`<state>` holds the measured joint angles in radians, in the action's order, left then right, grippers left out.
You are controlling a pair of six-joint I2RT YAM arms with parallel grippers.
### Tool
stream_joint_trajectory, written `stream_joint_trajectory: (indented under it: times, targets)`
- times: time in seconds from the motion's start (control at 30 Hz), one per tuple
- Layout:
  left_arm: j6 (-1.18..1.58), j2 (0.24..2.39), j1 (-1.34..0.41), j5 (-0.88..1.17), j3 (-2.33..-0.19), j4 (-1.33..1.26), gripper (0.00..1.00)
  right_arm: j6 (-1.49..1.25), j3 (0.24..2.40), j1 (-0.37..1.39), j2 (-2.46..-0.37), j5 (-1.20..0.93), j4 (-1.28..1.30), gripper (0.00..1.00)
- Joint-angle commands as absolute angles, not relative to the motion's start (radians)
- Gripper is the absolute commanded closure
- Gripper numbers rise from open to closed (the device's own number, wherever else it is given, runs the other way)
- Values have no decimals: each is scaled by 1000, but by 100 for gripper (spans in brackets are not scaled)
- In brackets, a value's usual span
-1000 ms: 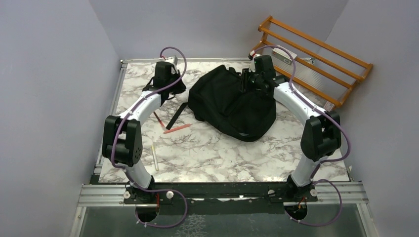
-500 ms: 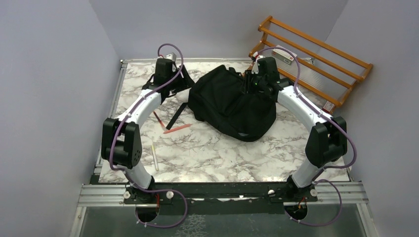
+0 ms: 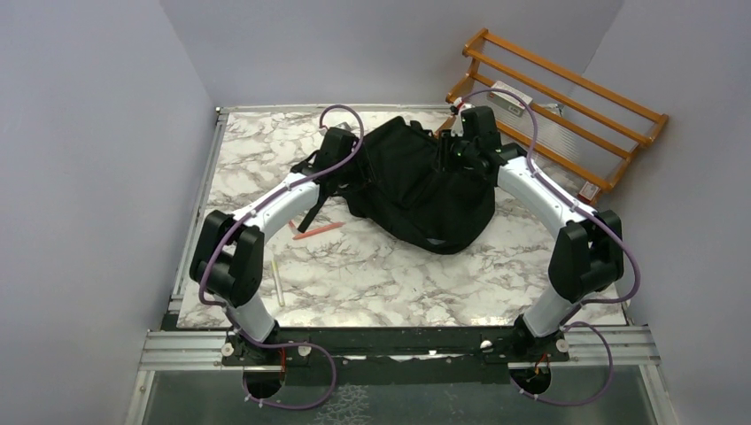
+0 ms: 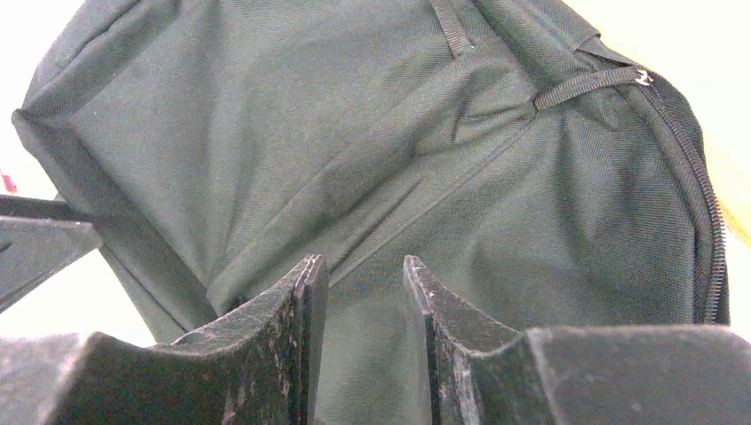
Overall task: Pack the student bag
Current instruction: Adjust the student bag at the center of the board.
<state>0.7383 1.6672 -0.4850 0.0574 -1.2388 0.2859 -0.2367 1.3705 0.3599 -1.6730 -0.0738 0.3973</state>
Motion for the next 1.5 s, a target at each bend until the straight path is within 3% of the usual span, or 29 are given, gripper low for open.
stream_joint_trajectory:
  times: [0.0,0.3,0.5,0.6,1.07,1.23,1.33,1.47]
  targets:
    - [738,1709,-475,8,-1259,301,36,-248,1356,361,-1631,-75,376,58]
    - [676,1794,-425,24,-1340,294,57,-256,1352,360,-1623,-86,374,58]
    - [656,1781,-331,118,-1379,219,90,-256,1341,360,-1603,-70,372,58]
    - [638,1796,-271,180,-1415,202,100,-257,1331,361,-1598,-63,372,58]
    - [301,2120,-143,361,-1841,354,100,-270,1287,361,-1566,-85,369,58]
    - [187,2188,-127,294,-1948,436,85,-271,1269,361,-1558,-80,371,58]
    - [150,2193,-124,245,-1976,470,67,-279,1255,360,-1553,-72,360,58]
    - [150,2154,-124,237,-1951,470,52,-301,1232,361,-1554,-29,334,57]
